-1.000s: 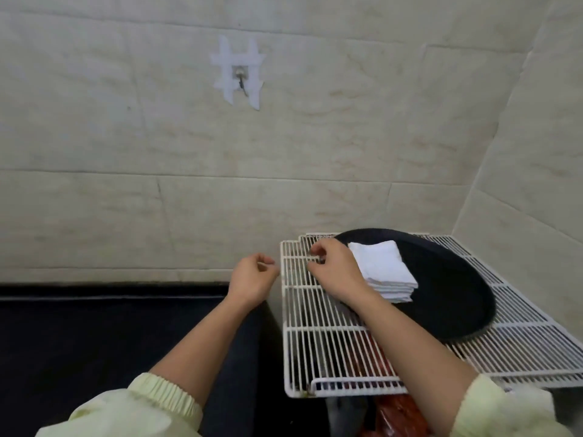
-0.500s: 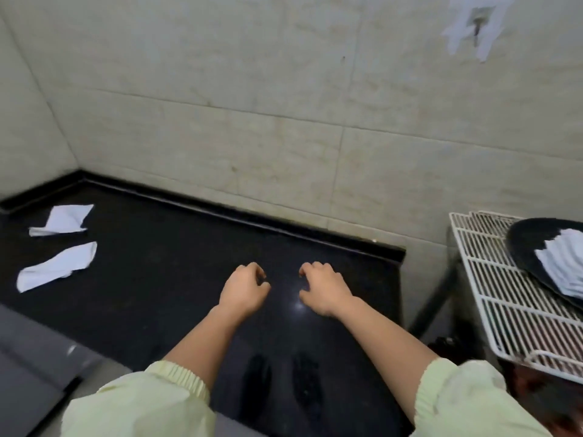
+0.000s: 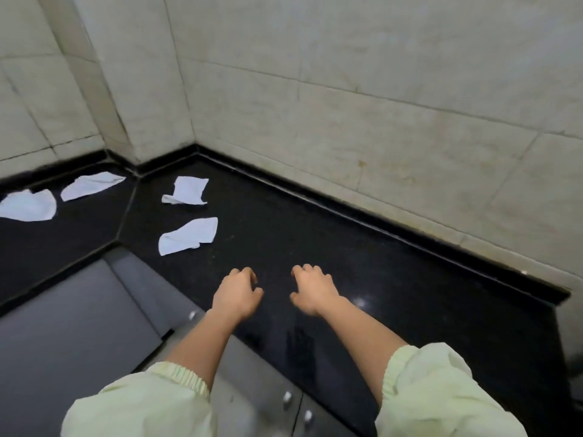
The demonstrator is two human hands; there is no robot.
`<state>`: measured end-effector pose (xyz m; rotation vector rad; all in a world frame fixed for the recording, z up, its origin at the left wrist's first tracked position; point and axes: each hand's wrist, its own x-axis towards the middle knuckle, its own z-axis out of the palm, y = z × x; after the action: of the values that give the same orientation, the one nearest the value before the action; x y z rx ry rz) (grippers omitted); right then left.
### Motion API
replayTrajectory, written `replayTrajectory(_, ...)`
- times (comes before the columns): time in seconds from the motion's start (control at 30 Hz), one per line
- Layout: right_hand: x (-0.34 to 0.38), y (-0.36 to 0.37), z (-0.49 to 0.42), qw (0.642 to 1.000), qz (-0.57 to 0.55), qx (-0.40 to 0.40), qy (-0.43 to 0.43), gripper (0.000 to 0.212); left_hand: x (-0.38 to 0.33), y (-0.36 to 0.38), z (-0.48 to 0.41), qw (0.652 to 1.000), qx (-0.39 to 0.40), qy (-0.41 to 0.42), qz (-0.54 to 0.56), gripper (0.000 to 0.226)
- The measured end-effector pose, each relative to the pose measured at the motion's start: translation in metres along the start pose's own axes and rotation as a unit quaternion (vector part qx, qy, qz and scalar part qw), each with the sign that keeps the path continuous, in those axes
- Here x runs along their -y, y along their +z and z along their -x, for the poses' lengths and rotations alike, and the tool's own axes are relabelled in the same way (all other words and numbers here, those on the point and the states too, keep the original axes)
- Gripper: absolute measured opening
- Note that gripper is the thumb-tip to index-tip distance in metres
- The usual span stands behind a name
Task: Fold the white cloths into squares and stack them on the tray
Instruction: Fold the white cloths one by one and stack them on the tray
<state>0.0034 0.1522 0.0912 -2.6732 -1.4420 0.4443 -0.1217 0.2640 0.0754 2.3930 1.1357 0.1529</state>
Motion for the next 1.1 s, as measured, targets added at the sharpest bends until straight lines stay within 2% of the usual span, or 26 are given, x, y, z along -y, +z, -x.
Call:
replayTrajectory(0.23, 0.074, 0.019, -0.095, 0.998, 0.009, 0.011, -0.068, 0.046, 0.077, -0.023, -0.060, 0.998, -0.012, -0.053, -0.014, 0.029)
replayTrajectory(0.47, 0.122, 0.038, -0.208, 0.994, -0.014, 0.038, -0.098, 0.043, 0.154, -0.034, -0.145, 0.994, 0.028, -0.105, -0.008, 0.028)
replayTrajectory(0.67, 0.153, 0.055, -0.270, 0.991, -0.037, 0.064, -0.107, 0.038, 0.204, -0.040, -0.196, 0.986, -0.007, -0.160, 0.037, 0.027)
replayTrajectory(0.9, 0.179, 0.070, -0.313, 0.991, -0.021, 0.052, -0.121, 0.039, 0.241, -0.058, -0.229, 0.977, -0.043, -0.206, 0.030, 0.056)
replayTrajectory(1.0, 0.187, 0.073, -0.325, 0.991, -0.006, 0.047, -0.123, 0.034, 0.256, -0.063, -0.245, 0.972, -0.031, -0.226, 0.059, 0.054)
replayTrajectory(1.1, 0.193, 0.076, -0.331, 0.990, 0.038, 0.036, -0.132, 0.026, 0.267, -0.065, -0.262, 0.978, 0.031, -0.201, 0.055, 0.047)
